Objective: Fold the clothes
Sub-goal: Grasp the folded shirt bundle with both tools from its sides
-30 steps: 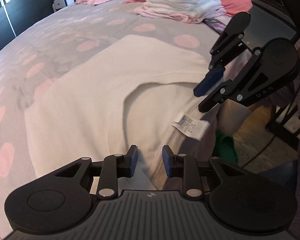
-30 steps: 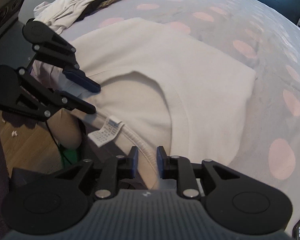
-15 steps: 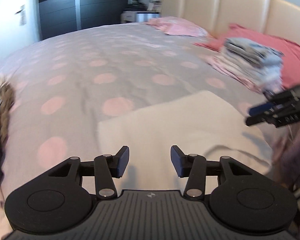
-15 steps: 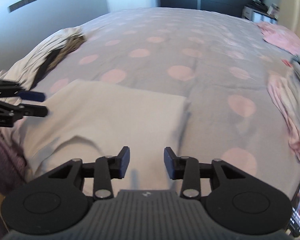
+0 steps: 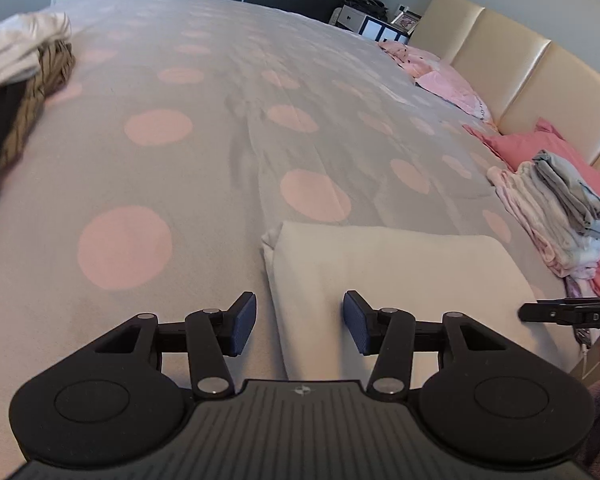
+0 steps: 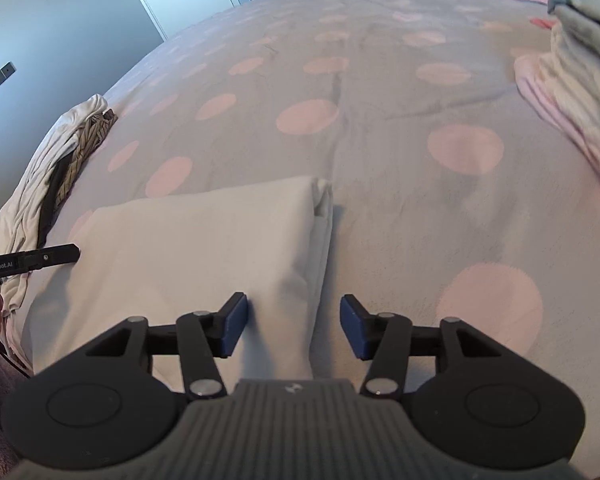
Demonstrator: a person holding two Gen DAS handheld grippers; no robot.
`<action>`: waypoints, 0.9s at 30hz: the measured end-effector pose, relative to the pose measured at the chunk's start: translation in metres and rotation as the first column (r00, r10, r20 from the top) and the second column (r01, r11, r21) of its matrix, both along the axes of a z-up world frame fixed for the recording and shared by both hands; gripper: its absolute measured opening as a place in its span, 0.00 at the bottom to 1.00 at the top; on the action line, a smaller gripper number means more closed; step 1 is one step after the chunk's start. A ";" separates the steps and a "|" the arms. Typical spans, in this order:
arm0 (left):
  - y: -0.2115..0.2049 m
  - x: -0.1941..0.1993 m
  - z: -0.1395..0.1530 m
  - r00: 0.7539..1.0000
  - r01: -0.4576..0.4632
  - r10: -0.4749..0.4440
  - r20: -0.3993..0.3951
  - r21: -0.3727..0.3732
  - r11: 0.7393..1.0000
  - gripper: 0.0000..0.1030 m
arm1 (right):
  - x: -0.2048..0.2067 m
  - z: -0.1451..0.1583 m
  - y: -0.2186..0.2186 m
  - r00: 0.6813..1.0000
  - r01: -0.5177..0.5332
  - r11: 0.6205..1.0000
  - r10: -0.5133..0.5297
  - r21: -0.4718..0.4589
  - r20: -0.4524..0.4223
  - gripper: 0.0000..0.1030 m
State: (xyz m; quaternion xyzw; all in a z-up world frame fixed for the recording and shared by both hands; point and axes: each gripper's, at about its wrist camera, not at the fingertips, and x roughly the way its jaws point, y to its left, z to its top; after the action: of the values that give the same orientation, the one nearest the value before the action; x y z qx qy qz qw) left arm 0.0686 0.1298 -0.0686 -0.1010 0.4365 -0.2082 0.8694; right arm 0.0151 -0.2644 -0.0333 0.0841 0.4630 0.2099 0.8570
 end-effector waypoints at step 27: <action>-0.003 0.015 -0.030 0.974 0.186 -0.212 -0.076 -0.261 0.947 0.28 | 0.022 -0.025 0.026 0.993 -0.089 0.988 0.098 0.126 -0.069 0.31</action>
State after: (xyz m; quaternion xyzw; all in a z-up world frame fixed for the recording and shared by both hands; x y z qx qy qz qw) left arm 0.0838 0.1266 -0.0984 -0.1767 0.4588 -0.3434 0.8002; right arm 0.0368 -0.2379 -0.0584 0.1224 0.4844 0.2748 0.8215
